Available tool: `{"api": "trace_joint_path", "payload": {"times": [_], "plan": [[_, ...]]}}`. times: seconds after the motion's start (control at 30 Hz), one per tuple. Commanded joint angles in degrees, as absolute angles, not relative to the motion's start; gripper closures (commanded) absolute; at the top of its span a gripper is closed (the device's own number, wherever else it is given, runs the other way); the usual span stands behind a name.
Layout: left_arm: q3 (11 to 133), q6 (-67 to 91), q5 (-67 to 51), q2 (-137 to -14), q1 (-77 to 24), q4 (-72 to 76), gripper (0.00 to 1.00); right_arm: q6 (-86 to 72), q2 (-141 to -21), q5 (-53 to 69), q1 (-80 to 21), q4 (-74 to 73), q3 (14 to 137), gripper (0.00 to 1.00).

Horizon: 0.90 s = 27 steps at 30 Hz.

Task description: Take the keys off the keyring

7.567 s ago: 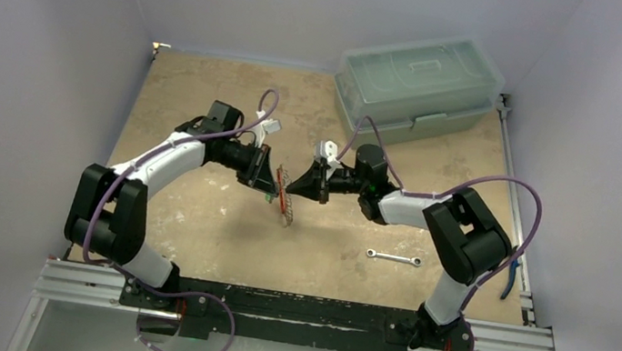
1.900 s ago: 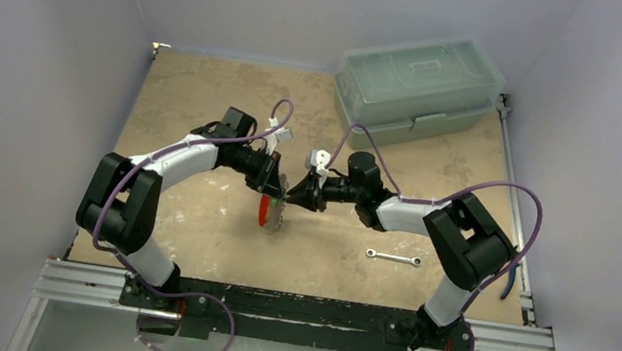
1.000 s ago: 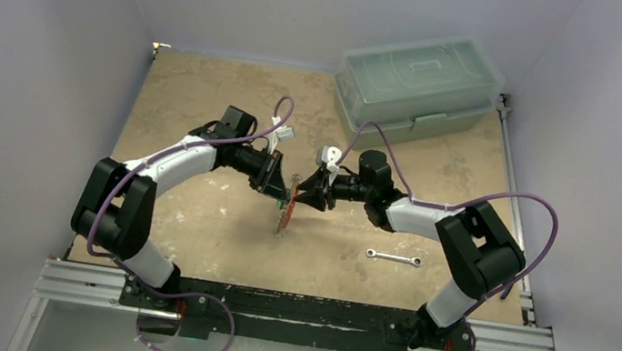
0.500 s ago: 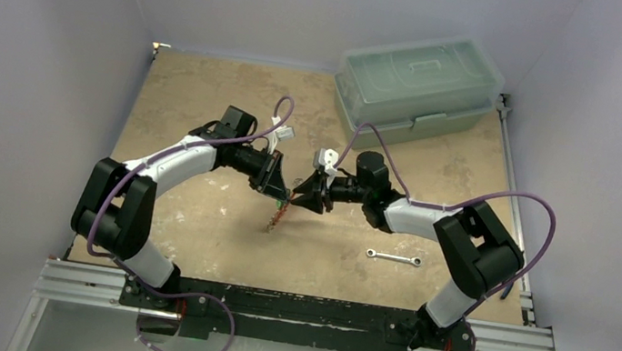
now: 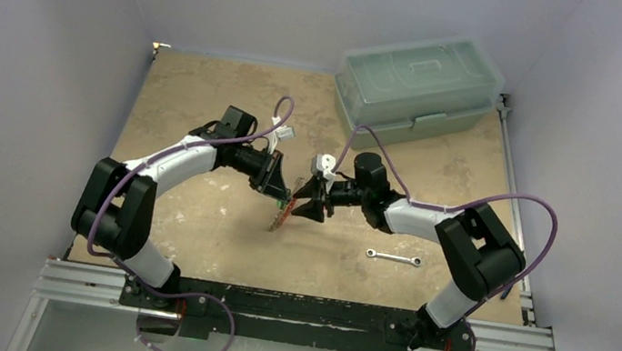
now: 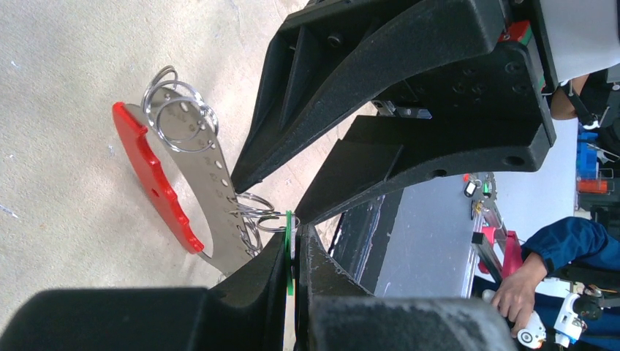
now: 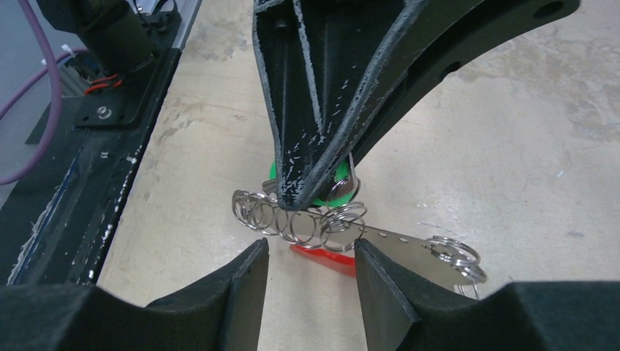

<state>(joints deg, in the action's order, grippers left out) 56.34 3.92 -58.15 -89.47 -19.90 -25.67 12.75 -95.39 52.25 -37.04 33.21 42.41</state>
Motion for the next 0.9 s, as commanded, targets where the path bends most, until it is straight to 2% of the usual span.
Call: {"api": "trace_joint_path", "payload": {"times": [0.0, 0.4, 0.73, 0.87], "plan": [[57.16, 4.56, -60.91, -89.56, -19.95, -23.39, 1.00, 14.98, -93.26, 53.96, -37.35, 31.16, 44.12, 0.50], [57.05, 4.66, -61.51, -89.62, -19.95, -23.09, 1.00, 7.92, -95.06, 49.84, -37.62, 42.84, 43.32, 0.58], [57.18, 4.93, -62.05, -89.91, -19.95, -23.03, 1.00, 10.03, -96.45, 48.68, -37.96, 42.53, 43.35, 0.72], [57.21, 4.97, -62.31, -89.87, -19.95, -22.99, 1.00, 10.58, -96.77, 48.21, -37.89, 42.39, 43.33, 0.89]]}}
